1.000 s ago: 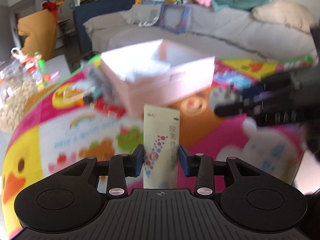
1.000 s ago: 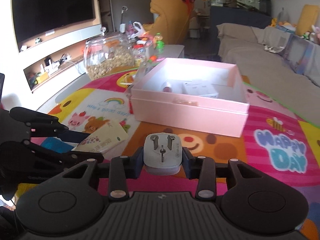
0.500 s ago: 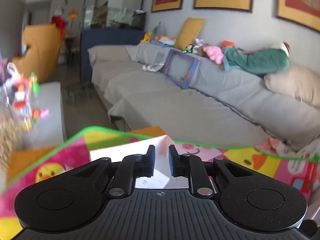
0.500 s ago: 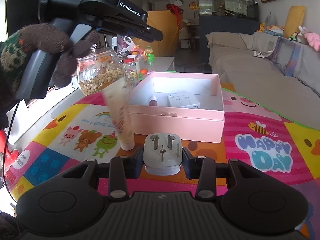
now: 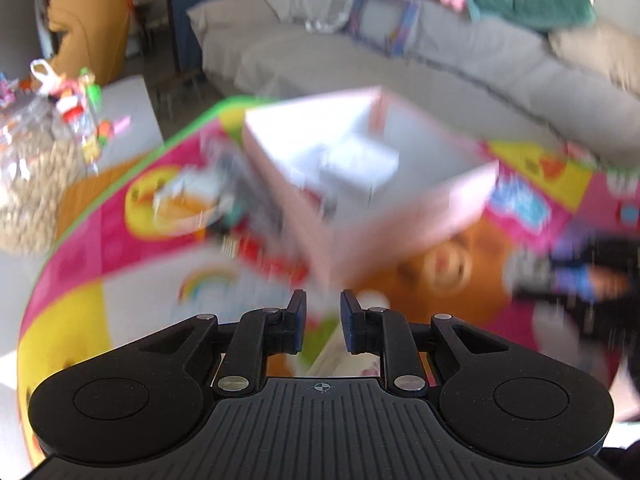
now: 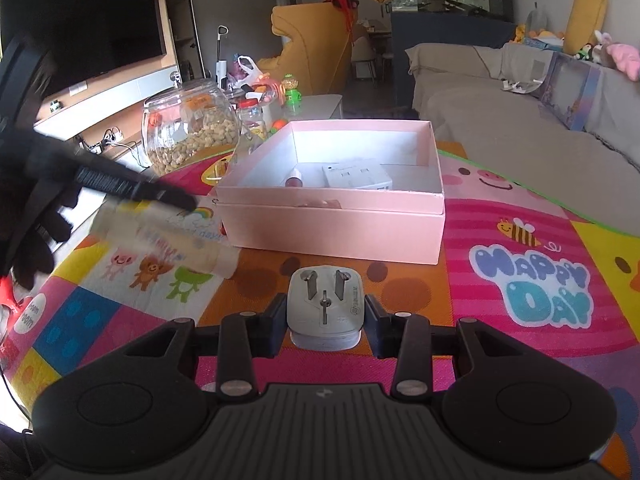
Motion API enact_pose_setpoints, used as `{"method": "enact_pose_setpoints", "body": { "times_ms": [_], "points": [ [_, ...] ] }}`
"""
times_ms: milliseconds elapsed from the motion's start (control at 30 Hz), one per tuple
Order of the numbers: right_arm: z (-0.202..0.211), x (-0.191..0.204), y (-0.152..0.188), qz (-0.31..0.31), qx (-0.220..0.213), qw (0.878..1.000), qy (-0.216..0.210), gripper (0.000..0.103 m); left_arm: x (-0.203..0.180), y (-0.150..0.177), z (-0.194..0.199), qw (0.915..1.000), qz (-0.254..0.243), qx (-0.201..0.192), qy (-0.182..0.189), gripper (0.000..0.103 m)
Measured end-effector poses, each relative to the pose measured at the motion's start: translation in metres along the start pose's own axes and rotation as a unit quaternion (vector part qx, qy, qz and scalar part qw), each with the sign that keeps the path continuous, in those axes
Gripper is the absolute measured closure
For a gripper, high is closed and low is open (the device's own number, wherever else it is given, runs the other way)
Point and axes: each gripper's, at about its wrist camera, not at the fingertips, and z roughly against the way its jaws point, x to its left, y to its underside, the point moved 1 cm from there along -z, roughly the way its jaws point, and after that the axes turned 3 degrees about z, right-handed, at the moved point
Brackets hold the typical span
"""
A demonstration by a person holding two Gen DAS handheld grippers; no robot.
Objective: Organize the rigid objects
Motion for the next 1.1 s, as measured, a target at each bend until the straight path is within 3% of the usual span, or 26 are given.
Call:
{"method": "enact_pose_setpoints", "body": {
  "times_ms": [100,200,300,367,467,667,800,967,1100],
  "points": [
    [-0.003,0.007,0.000,0.009,0.005,1.000,-0.005,0.064,0.005,0.027,-0.001,0.9996,-0.013,0.024,0.009,0.080],
    [-0.006,0.014,0.000,0.018,0.012,1.000,-0.008,0.064,0.007,0.039,0.003,0.9994,-0.007,0.021,0.025,0.078],
    [-0.011,0.018,0.002,0.023,0.022,0.999,-0.007,0.064,-0.001,0.043,0.001,0.9995,-0.021,0.016,0.016,0.071],
    [-0.015,0.020,0.003,0.025,0.030,0.999,-0.006,0.064,-0.009,0.044,-0.004,0.9989,-0.042,0.019,0.005,0.061],
    [-0.023,0.022,0.007,0.026,0.044,0.999,-0.006,0.064,-0.020,0.044,-0.019,0.9975,-0.065,0.025,-0.015,0.063],
    [-0.030,0.024,0.014,0.036,0.051,0.998,-0.001,0.064,-0.019,0.033,-0.033,0.9994,-0.035,0.003,0.002,0.068],
    [-0.023,0.023,0.014,0.046,0.047,0.998,-0.001,0.064,-0.030,0.041,-0.028,0.9973,-0.070,-0.018,-0.012,0.071],
    [-0.004,0.010,-0.001,0.027,0.020,0.999,0.003,0.064,-0.041,0.046,-0.012,0.9962,-0.079,-0.037,0.008,0.072],
    [0.014,-0.002,-0.049,0.028,-0.049,0.998,0.035,0.064,-0.042,-0.008,0.013,0.9922,-0.071,-0.099,0.027,0.072]
  ]
}}
